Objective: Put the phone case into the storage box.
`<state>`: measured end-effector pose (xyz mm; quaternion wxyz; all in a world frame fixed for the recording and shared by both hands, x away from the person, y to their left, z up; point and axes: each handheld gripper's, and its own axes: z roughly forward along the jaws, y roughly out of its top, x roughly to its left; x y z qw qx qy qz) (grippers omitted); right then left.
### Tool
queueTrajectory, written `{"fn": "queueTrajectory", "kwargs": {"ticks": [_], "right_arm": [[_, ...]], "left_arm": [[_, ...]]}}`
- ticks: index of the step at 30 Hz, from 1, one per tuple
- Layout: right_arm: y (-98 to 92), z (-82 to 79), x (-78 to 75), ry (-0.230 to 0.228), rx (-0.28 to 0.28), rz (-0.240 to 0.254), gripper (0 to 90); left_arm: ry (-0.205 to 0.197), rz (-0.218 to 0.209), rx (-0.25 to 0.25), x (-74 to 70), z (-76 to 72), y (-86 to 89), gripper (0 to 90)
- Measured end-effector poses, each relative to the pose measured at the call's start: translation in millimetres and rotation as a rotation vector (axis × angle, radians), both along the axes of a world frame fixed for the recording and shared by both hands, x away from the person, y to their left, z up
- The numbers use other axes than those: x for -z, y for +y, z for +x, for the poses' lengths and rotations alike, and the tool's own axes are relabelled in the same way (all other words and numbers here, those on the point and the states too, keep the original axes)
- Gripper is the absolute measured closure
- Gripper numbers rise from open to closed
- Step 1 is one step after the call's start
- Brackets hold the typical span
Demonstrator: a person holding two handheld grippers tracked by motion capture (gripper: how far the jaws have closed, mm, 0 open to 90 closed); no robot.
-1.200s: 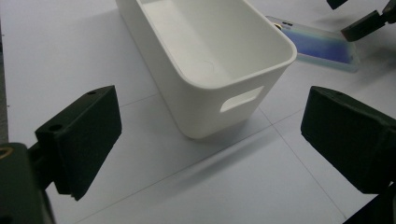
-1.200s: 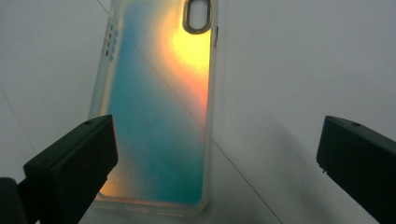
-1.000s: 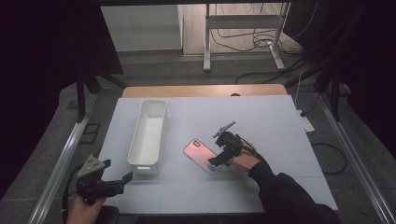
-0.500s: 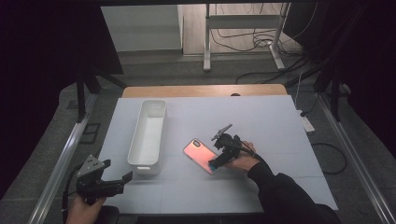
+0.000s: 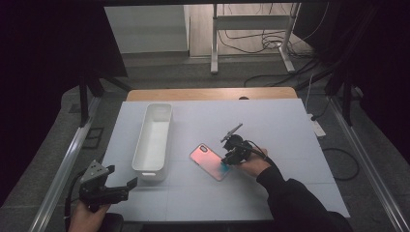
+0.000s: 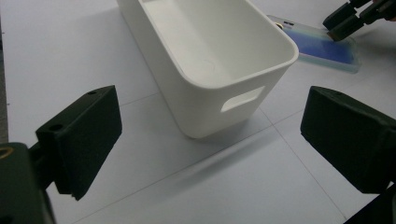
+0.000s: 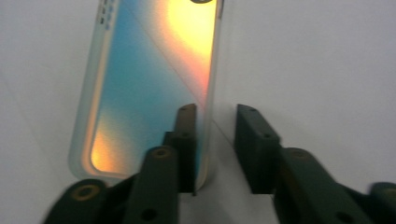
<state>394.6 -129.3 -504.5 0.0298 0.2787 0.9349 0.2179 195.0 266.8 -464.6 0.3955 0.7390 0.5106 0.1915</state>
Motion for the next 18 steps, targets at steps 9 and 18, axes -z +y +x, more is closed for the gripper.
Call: {"fn": "queueTrajectory", "kwargs": {"ticks": [9,18], "right_arm": [[2.0,0.7,-0.5,0.024,0.011,0.010,87.5],[0.8,-0.6,-1.0,0.019,0.023,0.023,87.9]], "left_arm": [[0.000,0.011,-0.001,-0.2,-0.1,-0.8,7.0],[-0.002,0.031,0.027,-0.5,0.0,-3.8,8.2]]}}
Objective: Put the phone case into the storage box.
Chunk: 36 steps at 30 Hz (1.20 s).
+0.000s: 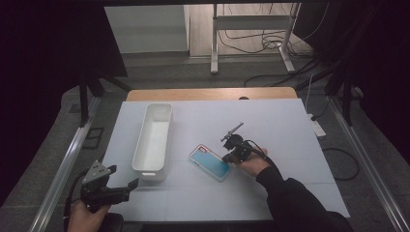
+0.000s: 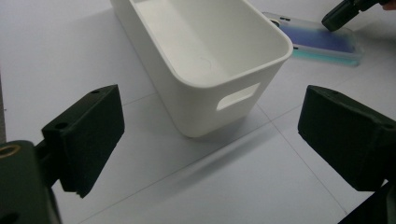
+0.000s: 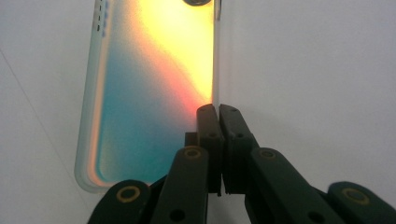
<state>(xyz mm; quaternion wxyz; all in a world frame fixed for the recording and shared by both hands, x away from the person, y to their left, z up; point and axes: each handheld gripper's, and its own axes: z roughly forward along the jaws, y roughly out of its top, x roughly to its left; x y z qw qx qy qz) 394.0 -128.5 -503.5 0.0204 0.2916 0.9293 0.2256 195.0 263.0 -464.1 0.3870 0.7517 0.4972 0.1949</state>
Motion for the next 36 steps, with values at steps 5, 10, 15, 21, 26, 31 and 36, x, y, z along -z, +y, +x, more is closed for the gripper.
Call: {"fn": "queueTrajectory", "kwargs": {"ticks": [5,10,15,21,26,31,36], "right_arm": [[-2.7,-2.7,-6.8,-0.025,0.004,0.018,87.9],[-7.6,-6.1,-14.3,-0.049,0.010,0.047,87.9],[-13.2,-10.0,-22.1,-0.076,0.016,0.085,87.9],[-22.9,-13.2,-27.5,-0.098,0.030,0.110,87.9],[-29.2,-15.7,-32.9,-0.104,0.052,0.145,87.8],[-36.7,-19.7,-38.2,-0.112,0.077,0.167,87.9],[-42.4,-23.9,-43.9,-0.116,0.091,0.191,87.9]], "left_arm": [[0.007,0.008,-0.012,0.2,0.9,-0.7,6.8],[0.009,0.008,-0.022,0.1,1.0,-0.5,5.3],[-0.002,0.014,-0.009,-0.2,0.0,-1.6,3.0],[-0.003,0.006,-0.008,-0.3,0.2,-1.1,2.5],[0.010,0.001,-0.027,-0.1,1.5,0.2,1.4],[0.043,0.001,-0.030,0.7,5.5,-0.1,2.7],[0.048,-0.021,-0.010,-0.2,5.4,0.7,2.3]]}}
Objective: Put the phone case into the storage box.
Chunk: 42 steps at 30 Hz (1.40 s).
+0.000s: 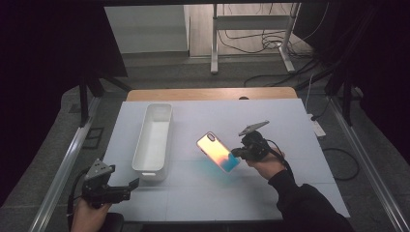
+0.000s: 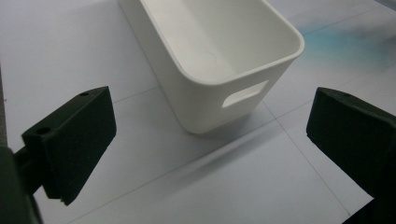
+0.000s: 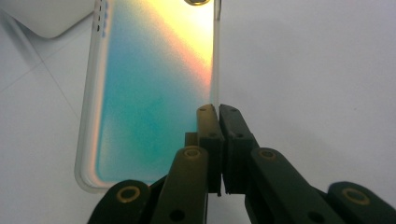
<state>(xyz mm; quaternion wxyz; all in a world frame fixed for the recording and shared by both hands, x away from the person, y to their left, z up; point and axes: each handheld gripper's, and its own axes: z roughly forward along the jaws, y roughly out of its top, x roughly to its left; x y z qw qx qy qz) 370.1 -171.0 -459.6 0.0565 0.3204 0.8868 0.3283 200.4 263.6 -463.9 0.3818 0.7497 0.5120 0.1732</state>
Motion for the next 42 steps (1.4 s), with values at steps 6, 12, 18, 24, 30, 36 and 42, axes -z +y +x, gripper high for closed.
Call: {"fn": "queueTrajectory", "kwargs": {"ticks": [6,12,18,24,30,36,42], "right_arm": [[-3.2,-5.9,-6.8,-0.023,-0.004,0.022,87.8],[-7.8,-12.1,-14.1,-0.051,0.006,0.047,87.9],[-13.0,-15.7,-19.8,-0.077,0.015,0.064,87.8],[-17.6,-18.2,-23.2,-0.101,0.028,0.082,87.9],[-20.0,-20.5,-24.8,-0.122,0.033,0.093,87.9],[-23.4,-23.2,-28.5,-0.146,0.042,0.110,87.8],[-27.2,-25.3,-30.9,-0.158,0.049,0.119,87.9]], "left_arm": [[-0.009,-0.024,0.025,-6.7,1.7,0.4,2.2],[-0.033,-0.058,0.067,-14.6,11.9,-6.1,1.4],[-0.032,-0.092,0.107,-18.3,21.2,-14.0,0.6],[-0.072,-0.096,0.135,-23.0,33.2,-27.2,0.0],[-0.096,-0.125,0.159,-27.7,45.0,-38.1,0.0],[-0.074,-0.148,0.189,-30.6,55.8,-48.8,0.0],[-0.035,-0.172,0.220,-33.2,70.0,-61.8,0.0]]}}
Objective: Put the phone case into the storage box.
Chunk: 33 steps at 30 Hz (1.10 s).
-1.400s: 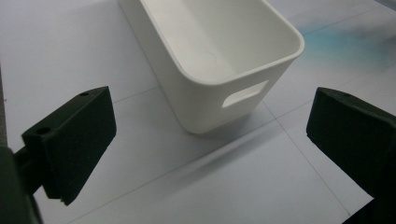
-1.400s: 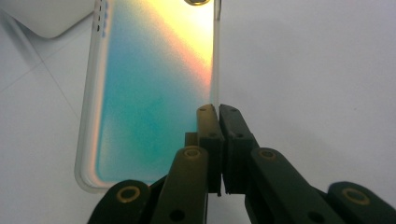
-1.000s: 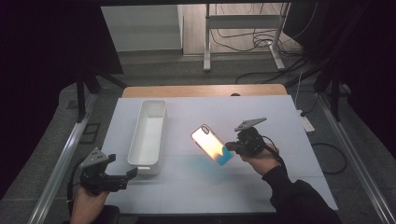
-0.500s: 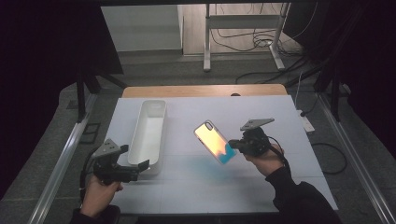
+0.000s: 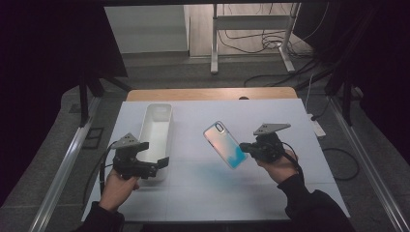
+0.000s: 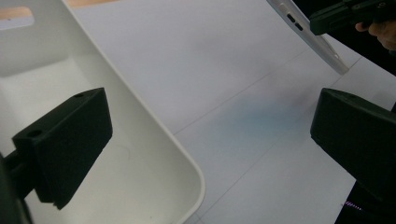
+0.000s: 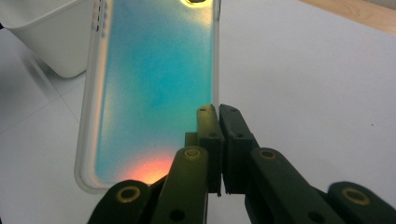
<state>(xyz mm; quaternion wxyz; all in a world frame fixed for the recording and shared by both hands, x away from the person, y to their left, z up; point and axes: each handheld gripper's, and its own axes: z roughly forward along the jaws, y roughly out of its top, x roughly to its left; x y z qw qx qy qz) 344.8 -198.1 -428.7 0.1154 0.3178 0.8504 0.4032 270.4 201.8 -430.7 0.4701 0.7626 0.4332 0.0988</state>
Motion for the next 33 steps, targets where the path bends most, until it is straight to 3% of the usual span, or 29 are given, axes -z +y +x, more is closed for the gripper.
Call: {"fn": "queueTrajectory", "kwargs": {"ticks": [5,21,33], "right_arm": [[-1.0,-1.6,-0.7,-0.005,-0.001,-0.002,87.8],[-1.5,-7.2,-3.3,-0.039,-0.002,-0.010,87.8],[2.4,-10.1,-2.7,-0.052,-0.016,-0.015,87.8]], "left_arm": [[0.016,0.005,0.046,-2.6,11.6,-12.7,0.0],[0.051,-0.040,0.150,-4.8,38.2,-53.4,0.0],[0.080,-0.088,0.190,-3.3,53.7,-72.2,0.0]]}}
